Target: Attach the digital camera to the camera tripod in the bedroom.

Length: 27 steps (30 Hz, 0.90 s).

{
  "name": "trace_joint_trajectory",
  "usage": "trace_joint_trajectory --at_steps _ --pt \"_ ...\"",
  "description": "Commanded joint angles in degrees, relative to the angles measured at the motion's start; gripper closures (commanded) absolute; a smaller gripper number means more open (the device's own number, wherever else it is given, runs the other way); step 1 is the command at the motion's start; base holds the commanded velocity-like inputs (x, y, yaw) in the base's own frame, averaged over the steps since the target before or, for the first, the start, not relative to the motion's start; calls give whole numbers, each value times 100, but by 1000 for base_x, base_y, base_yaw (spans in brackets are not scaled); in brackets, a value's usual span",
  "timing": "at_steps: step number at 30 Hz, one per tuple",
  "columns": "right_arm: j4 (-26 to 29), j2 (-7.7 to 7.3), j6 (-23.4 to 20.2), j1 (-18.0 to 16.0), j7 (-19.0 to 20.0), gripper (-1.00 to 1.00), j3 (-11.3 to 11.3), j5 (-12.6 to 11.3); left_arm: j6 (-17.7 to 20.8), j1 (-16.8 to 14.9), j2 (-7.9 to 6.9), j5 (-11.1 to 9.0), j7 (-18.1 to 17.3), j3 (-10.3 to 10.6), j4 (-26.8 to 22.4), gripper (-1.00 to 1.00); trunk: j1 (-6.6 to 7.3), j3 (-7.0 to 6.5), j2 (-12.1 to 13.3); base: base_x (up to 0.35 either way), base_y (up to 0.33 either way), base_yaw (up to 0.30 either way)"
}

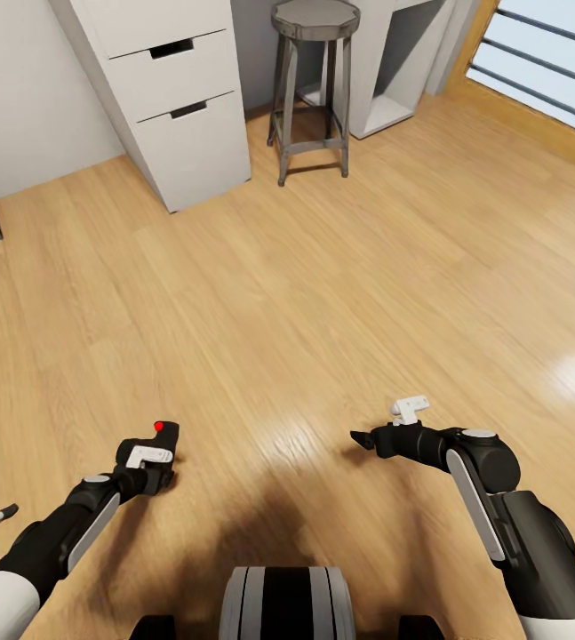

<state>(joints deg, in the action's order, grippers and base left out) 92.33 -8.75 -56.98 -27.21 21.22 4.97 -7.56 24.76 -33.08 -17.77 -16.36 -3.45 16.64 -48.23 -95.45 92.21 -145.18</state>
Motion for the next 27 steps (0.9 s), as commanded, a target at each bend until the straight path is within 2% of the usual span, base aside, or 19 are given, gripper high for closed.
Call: trace_joint_trajectory --at_steps 1,11,12,27 --pt "4 -4 -29 -3 -22 -100 4 -41 25 -2 -6 -22 2 14 -7 -100 1 3 -1 0 0 0" --pt "4 -4 -27 -3 -15 -100 4 -44 1 -3 40 -12 -15 6 10 -100 1 3 -1 0 0 0" --pt "4 -4 -26 -3 -14 -100 4 -44 -2 -4 43 -11 -22 1 11 100 1 3 -1 0 0 0" --pt "4 -4 -32 -3 -13 -100 4 -44 -15 0 57 -9 -48 -11 98 100 1 3 -1 0 0 0"
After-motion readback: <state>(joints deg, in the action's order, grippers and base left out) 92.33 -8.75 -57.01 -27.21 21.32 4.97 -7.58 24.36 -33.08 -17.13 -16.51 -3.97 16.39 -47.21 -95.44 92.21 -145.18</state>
